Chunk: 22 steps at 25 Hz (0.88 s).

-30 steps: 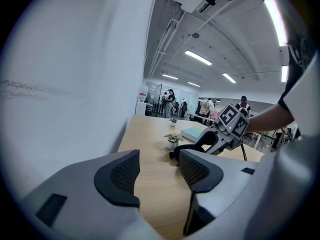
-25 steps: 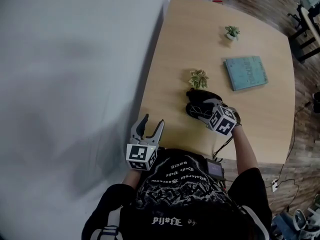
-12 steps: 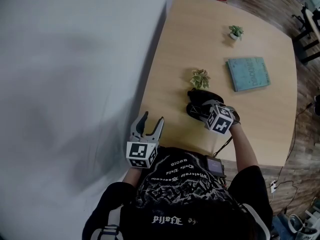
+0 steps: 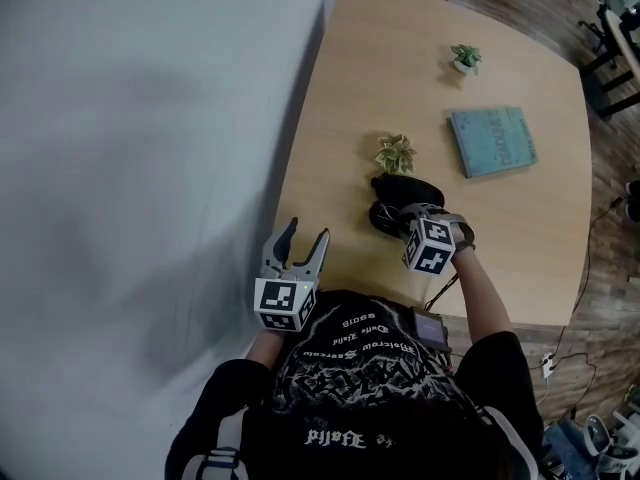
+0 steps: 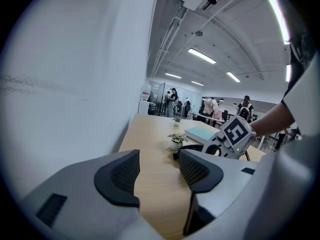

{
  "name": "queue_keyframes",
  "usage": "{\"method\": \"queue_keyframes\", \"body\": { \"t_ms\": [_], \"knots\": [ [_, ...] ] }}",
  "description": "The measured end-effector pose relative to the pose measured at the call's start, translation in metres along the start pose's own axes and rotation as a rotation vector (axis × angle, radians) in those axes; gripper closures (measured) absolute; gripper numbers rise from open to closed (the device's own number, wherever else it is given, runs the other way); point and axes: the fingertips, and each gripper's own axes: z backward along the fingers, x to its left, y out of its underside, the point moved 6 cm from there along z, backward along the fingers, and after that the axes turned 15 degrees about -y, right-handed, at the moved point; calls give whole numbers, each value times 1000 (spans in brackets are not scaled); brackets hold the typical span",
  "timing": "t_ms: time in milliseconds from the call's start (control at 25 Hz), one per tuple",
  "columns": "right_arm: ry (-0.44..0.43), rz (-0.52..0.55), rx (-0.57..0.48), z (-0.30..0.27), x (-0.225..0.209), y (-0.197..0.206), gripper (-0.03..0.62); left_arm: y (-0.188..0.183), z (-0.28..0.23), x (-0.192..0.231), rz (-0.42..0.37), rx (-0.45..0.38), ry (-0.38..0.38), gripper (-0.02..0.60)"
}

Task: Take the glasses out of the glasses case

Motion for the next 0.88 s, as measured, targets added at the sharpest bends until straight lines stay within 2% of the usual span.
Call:
{"method": "queue_keyframes", "body": {
  "t_ms": [480,880],
  "knots": [
    [95,56,5,3,3,-1,560,4,4,0,0,-7,-16,327],
    [147,-8,-66,15,2,-3,563,10,5,0,-2,-3,-31,327]
  ]
}}
